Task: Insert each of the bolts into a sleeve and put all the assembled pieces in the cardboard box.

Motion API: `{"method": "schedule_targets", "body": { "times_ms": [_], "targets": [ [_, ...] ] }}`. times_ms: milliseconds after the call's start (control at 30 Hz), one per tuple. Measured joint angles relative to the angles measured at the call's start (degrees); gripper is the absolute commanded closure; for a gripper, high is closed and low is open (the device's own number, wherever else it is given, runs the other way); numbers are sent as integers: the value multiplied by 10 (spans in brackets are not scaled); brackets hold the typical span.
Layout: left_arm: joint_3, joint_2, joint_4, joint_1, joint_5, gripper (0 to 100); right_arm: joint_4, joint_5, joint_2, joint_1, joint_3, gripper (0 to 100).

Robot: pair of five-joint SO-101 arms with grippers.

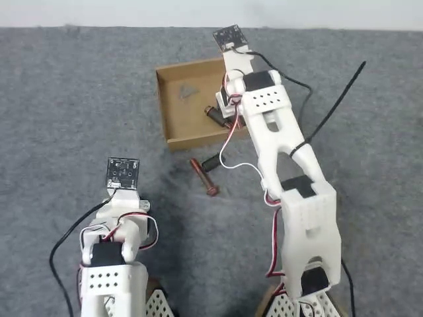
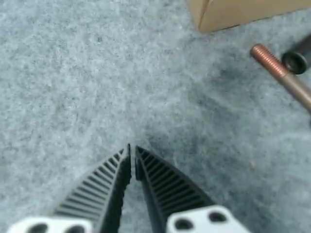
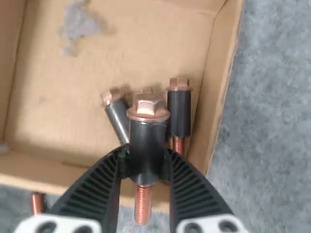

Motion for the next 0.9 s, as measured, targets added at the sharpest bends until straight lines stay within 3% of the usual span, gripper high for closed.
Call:
{"method": "schedule_targets", "body": {
  "times_ms": [367,567,900],
  "targets": [
    [0,0,0,0,0,990,1,0,115,0,-108,987],
    [0,0,0,0,0,990,1,0,151,-1,-135,875],
    [0,0,0,0,0,990,56,0,154,1,-170,962]
  ]
}}
